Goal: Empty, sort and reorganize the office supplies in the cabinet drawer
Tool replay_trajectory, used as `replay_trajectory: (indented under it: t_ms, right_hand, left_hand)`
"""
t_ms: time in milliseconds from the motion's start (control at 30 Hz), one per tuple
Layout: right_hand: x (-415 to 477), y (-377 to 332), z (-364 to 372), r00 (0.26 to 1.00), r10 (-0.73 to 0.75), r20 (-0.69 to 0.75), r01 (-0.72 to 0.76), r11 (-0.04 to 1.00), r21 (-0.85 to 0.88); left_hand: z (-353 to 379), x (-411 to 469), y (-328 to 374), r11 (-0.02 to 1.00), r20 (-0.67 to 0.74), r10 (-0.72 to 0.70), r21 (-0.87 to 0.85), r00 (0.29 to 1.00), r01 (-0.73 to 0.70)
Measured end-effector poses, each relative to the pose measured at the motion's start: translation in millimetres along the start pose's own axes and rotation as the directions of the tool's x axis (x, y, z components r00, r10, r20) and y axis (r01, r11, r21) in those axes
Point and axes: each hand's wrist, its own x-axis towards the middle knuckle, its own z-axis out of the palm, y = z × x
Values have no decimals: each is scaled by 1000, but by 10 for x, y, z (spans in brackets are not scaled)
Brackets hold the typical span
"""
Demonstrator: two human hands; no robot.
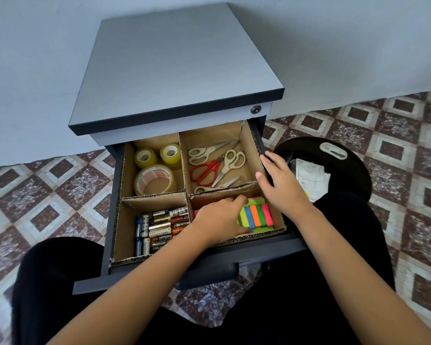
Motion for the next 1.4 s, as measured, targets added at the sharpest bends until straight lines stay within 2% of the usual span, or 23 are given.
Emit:
replay_trajectory:
  t_ms: [167, 400, 567, 800, 967, 1067, 1267, 1400]
  right_hand:
    - [1, 7, 11, 1000, 6, 4, -6, 1000, 12]
    - [-22, -1, 0, 1000, -4, 0, 4, 1000, -20]
    - [-77, -59, -79, 997, -55, -57, 50, 994, -99]
    - [-417, -309, -118, 985, -171, -14, 168, 977, -131]
    - [-836, -502, 10, 965, -262, -21, 258, 959, -118]
    - [-1094, -572, 139, 962, -269, 40, 272, 956, -113]
    - [-1440, -526, 372, 925, -381, -4, 351, 857, -376]
    - [-1447, -483, 485, 915, -400, -48, 346, 841, -415]
  left_hand:
    - [-57, -157, -99, 985, -44, 14, -172, 999, -22]
    - [-161, -578, -263, 947, -335, 61, -279, 940, -161]
    - [-101, -868, -471, 953, -486, 28, -251, 873, -170]
    - [57, -1211, -640, 976, -563, -29, -195, 826, -98]
    - [143, -1380, -577, 978, -536, -101, -210, 838, -16]
    - [238, -1460, -558, 984, -541, -139, -167, 829, 56]
    - [463, -1616, -427, 952, -645, -219, 23, 732, 305]
    - [641, -1618, -412, 934, -666, -222, 63, 712, 351]
